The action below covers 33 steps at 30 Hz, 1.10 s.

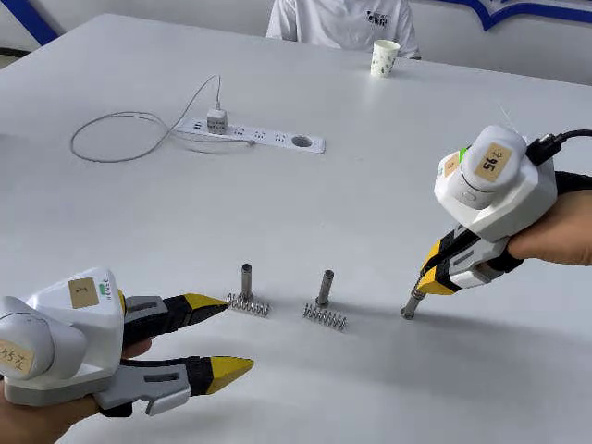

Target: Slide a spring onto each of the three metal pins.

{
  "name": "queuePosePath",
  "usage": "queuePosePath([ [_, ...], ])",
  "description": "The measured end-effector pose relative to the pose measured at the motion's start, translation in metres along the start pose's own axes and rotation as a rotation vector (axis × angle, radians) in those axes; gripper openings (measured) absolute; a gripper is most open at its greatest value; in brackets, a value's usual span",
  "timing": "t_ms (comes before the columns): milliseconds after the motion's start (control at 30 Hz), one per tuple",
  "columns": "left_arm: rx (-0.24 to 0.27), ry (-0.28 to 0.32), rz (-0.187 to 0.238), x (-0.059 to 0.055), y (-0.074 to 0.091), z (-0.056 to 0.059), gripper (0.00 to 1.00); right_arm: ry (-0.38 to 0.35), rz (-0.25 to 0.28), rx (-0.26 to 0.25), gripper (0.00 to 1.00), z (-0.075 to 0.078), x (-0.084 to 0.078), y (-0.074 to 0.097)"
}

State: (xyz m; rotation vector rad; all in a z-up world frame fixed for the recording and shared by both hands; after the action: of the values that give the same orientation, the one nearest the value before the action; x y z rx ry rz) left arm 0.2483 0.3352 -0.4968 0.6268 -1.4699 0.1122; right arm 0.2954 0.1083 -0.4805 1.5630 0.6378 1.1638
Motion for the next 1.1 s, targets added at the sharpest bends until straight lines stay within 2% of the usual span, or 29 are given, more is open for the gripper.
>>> queuePosePath([
  [700, 0.003, 0.003, -0.005, -0.002, 0.001, -0.002, 0.43, -0.026, -0.034, 0.014, 0.12, 0.005, -0.011, -0.032],
  [1100, 0.007, -0.001, -0.004, 0.000, 0.002, -0.002, 0.43, -0.027, -0.021, 0.011, 0.14, 0.005, -0.010, -0.032],
])
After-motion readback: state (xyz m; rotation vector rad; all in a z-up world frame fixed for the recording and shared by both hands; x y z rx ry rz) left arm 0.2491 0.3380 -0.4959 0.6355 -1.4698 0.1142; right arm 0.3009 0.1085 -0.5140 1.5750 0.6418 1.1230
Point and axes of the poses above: the centre of the closed fingertips' face, and the gripper's own axes: y roughly backward along the fingers, z roughly to its right, x roughly out of its top, the point moved 3 cm from there along y, roughly backward along the fingers, and after that the axes turned 6 degrees about x, right-handed, at the moved point
